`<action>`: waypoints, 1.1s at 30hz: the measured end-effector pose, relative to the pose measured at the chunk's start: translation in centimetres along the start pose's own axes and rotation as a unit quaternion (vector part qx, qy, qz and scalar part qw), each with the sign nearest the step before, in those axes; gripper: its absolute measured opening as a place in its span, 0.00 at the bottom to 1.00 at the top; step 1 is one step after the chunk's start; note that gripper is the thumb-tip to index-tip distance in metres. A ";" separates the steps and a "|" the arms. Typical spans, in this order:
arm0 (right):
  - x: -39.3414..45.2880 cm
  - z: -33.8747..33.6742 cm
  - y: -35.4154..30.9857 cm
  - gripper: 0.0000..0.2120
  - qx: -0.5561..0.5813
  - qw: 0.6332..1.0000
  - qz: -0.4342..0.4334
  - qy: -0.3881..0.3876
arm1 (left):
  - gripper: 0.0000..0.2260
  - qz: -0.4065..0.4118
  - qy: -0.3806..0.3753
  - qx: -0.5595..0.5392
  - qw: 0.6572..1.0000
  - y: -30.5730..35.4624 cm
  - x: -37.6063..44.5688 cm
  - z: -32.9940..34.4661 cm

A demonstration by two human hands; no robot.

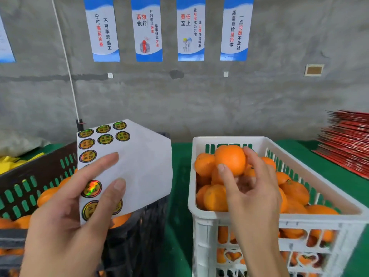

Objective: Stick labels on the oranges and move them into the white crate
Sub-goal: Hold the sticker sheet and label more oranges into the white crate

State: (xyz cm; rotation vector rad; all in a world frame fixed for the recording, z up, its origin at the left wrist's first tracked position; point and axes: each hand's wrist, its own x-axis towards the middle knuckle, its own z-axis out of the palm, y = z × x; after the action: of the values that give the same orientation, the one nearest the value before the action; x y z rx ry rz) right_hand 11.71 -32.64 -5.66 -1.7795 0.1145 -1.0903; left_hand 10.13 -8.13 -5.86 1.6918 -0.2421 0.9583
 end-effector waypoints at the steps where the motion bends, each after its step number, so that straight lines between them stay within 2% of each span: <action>1: 0.4 -0.1 0.5 0.29 -0.021 1.000 -0.013 0.001 | 0.29 -0.003 -0.004 0.016 1.000 -0.1 0.1 -0.1; 4: 0.8 -0.4 1.4 0.32 -0.109 0.988 -0.065 -0.091 | 0.30 -0.002 -0.019 0.049 0.999 -0.4 0.1 -0.1; 7: 1.0 -0.8 1.9 0.27 -0.143 0.972 -0.079 -0.168 | 0.31 -0.003 -0.028 0.038 0.999 -0.3 -0.1 0.1; 12: 0.7 -0.4 1.6 0.21 -0.134 0.964 -0.105 -0.202 | 0.34 0.012 -0.027 0.024 0.999 -0.8 -0.1 0.5; 14: 0.3 -0.1 1.0 0.17 -0.086 0.970 -0.105 -0.203 | 0.36 0.026 -0.035 0.019 0.999 -0.8 -0.2 0.5; 16: -0.5 0.4 0.2 0.15 0.015 0.973 -0.068 -0.219 | 0.39 0.036 -0.048 0.015 0.998 -0.3 -0.2 0.6; 18: -1.7 1.2 -1.1 0.16 0.109 0.958 -0.017 -0.265 | 0.41 0.025 -0.056 -0.015 0.998 0.1 -0.3 0.6; 22: -4.0 2.9 -3.3 0.21 0.206 0.929 0.033 -0.306 | 0.41 -0.013 -0.062 -0.078 0.995 1.4 -0.8 0.2; 25: -4.7 3.7 -4.2 0.33 0.215 0.926 0.090 -0.298 | 0.39 -0.047 -0.046 -0.121 0.990 2.1 -0.7 0.0; 28: -4.8 4.3 -5.0 0.39 0.311 0.880 0.204 -0.297 | 0.35 -0.064 -0.044 -0.127 0.989 2.9 -0.6 0.0; 30: -4.9 4.6 -5.4 0.36 0.409 0.832 0.252 -0.279 | 0.30 -0.051 -0.070 -0.115 0.990 3.3 -0.6 0.0; 31: -5.0 4.7 -5.4 0.31 0.435 0.817 0.261 -0.276 | 0.26 -0.040 -0.087 -0.100 0.990 3.6 -0.5 0.0; 33: -5.3 4.7 -5.4 0.22 0.447 0.805 0.257 -0.292 | 0.19 -0.016 -0.116 -0.073 0.991 4.0 -0.5 -0.2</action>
State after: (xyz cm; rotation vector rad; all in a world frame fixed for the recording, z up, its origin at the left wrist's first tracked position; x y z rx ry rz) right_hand 9.82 -23.96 -5.11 -1.0235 -0.2546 -0.0853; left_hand 7.31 -9.58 -3.30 1.6657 -0.4271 0.7029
